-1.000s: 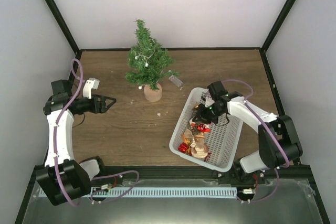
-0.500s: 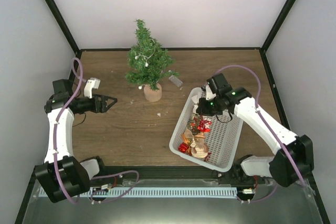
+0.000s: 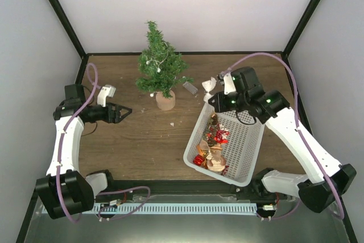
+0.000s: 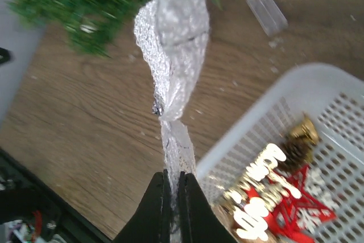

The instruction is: Decorate the small christmas tree

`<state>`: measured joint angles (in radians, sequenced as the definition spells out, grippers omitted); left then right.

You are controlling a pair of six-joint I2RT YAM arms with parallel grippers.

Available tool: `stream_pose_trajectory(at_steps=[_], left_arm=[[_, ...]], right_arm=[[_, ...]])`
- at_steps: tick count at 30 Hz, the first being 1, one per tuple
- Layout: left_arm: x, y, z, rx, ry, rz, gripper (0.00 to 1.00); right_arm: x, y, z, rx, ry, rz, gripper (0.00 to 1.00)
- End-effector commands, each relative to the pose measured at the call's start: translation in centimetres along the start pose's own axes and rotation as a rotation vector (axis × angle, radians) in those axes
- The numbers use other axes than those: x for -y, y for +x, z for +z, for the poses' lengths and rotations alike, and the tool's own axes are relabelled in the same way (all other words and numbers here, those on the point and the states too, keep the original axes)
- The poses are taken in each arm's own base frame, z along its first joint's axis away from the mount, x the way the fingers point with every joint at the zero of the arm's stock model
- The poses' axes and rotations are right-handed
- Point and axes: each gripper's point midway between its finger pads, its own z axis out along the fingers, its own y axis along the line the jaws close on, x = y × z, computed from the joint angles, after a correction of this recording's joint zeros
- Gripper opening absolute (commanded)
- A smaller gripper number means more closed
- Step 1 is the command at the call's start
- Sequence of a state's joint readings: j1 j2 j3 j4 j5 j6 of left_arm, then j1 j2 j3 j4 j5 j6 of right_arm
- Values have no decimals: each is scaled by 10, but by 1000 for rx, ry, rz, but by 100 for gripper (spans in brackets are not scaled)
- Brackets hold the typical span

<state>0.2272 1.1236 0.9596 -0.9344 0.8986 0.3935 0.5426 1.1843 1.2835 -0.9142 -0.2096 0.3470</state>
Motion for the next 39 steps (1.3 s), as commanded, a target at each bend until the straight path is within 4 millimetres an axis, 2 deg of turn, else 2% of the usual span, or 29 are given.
stream_pose_trajectory(at_steps=[1,8,10,13,16,22,25,28,33,39], left_arm=[[3,-4,-2,22,0,31,77],[5,-6,-2,24,7,34,77],[5,-5,-2,24,7,35,77],[5,-4,-2,24,7,33,77],[6,-4,-3,30,4,38,77],[6,-4,-2,34,5,36,78],[7,-5,-2,38,9,39,78],[7,-4,-2,39,10,39,78],[6,-3,-1,41,12,35,78],[5,-4,0,40,14,32,78]], right_arm=[[-50,-40,-28,151,-206,-90,1],[-97,-78,-10,168,-330,-130,1],[-105,-93,-5,173,-319,-139,1],[-105,-116,9,168,-256,-123,1],[-96,-137,23,171,-165,-91,1],[-93,-165,42,151,-92,-29,1],[-78,-165,51,133,-21,-3,1],[-53,-159,54,128,39,57,1],[-17,-140,56,123,55,142,1],[-5,-120,78,58,34,158,1]])
